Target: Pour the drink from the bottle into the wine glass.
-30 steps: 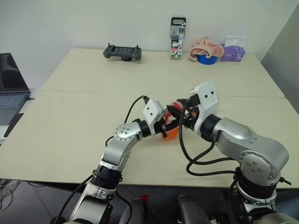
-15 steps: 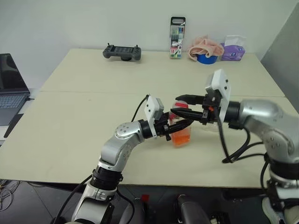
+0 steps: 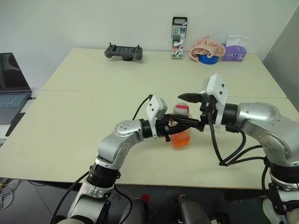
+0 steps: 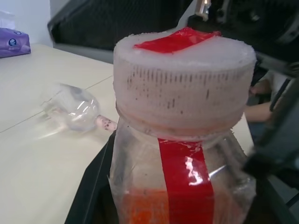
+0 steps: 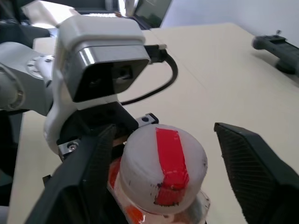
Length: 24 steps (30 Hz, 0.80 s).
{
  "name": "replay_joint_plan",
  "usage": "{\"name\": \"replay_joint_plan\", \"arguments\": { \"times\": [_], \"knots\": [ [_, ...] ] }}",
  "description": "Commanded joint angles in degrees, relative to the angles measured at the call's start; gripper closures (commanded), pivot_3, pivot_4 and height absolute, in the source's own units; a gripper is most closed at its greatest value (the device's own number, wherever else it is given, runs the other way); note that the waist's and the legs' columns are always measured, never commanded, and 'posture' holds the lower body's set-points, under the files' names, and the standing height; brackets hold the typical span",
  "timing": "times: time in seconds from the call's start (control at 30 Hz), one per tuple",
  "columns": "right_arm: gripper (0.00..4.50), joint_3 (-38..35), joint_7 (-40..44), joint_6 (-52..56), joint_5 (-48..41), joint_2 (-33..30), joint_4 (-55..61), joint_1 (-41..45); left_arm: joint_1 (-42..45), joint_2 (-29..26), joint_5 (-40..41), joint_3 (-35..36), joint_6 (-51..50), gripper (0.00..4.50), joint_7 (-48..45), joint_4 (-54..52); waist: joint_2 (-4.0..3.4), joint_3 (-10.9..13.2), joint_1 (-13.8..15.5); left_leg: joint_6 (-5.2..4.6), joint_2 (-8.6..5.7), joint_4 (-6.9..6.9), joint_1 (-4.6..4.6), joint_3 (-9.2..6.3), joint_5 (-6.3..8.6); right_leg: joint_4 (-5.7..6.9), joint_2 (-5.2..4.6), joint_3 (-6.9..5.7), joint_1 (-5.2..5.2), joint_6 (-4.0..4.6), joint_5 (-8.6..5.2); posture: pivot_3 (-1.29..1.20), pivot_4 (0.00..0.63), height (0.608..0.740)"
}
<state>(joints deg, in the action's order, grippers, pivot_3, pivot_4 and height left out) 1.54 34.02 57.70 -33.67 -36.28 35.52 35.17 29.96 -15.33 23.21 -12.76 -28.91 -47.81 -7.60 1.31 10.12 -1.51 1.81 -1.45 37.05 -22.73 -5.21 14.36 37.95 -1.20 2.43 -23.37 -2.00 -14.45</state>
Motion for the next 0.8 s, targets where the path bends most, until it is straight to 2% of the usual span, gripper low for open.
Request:
{"name": "replay_joint_plan", "arguments": {
  "times": [0.03, 0.13, 0.33, 0.5, 0.67, 0.8],
  "knots": [
    [0.59, -4.07, -9.41, 7.41, -0.78, 3.04, 8.0, -1.05, 1.79, -1.44, -3.47, -0.7, 5.42, 2.71, -1.15, 1.07, 0.0, 0.0, -0.03, 0.0, 0.03, -0.01, 0.01, -0.04, 0.0, 0.02, 0.02, -0.02, 0.0, 0.0, 0.0, 0.0, 0.15, 0.74],
    [0.59, -4.92, -15.41, 12.74, -0.5, 6.66, 11.1, -1.42, 2.29, -2.0, -5.7, -1.07, 8.38, 2.72, -1.54, 3.08, -0.01, 0.0, -0.01, 0.01, 0.07, -0.01, -0.01, -0.11, -0.01, 0.05, 0.06, -0.07, -0.03, 0.0, 0.0, 0.0, 0.15, 0.74],
    [0.59, -7.32, -27.25, 22.98, 1.89, 18.48, 15.02, -1.24, 3.05, -1.53, -8.12, -1.62, 11.3, 2.72, -1.94, 6.5, -0.03, -0.01, -0.02, 0.03, 0.01, 0.01, -0.03, -0.06, -0.02, 0.04, 0.04, -0.03, -0.03, 0.01, 0.0, 0.0, 0.15, 0.74],
    [0.59, -4.5, -35.56, 31.57, 6.03, 29.14, 17.26, 1.71, 2.8, -0.88, -8.02, -1.25, 12.16, 2.72, -2.11, 8.13, -0.06, -0.03, -0.14, 0.03, 0.03, -0.01, 0.0, -0.1, -0.02, 0.11, 0.04, -0.04, -0.06, 0.01, 0.0, 0.0, 0.15, 0.74],
    [0.59, -3.53, -37.71, 34.75, 8.36, 33.96, 18.6, 1.28, 3.33, -0.5, -7.92, -0.82, 12.32, 2.72, -2.12, 8.75, -0.06, -0.03, -0.14, 0.04, 0.02, 0.0, -0.02, -0.18, -0.03, 0.11, 0.05, -0.11, -0.06, 0.01, 0.0, 0.0, 0.15, 0.74],
    [0.59, -1.89, -39.11, 34.8, 9.62, 35.22, 18.87, -0.26, 3.42, -0.42, -7.81, -0.81, 12.53, 2.72, -2.16, 8.87, -0.07, -0.03, -0.17, 0.04, -0.01, -0.01, -0.01, -0.14, -0.03, 0.09, 0.04, -0.09, -0.06, 0.01, 0.0, 0.0, 0.15, 0.74]
  ]
}}
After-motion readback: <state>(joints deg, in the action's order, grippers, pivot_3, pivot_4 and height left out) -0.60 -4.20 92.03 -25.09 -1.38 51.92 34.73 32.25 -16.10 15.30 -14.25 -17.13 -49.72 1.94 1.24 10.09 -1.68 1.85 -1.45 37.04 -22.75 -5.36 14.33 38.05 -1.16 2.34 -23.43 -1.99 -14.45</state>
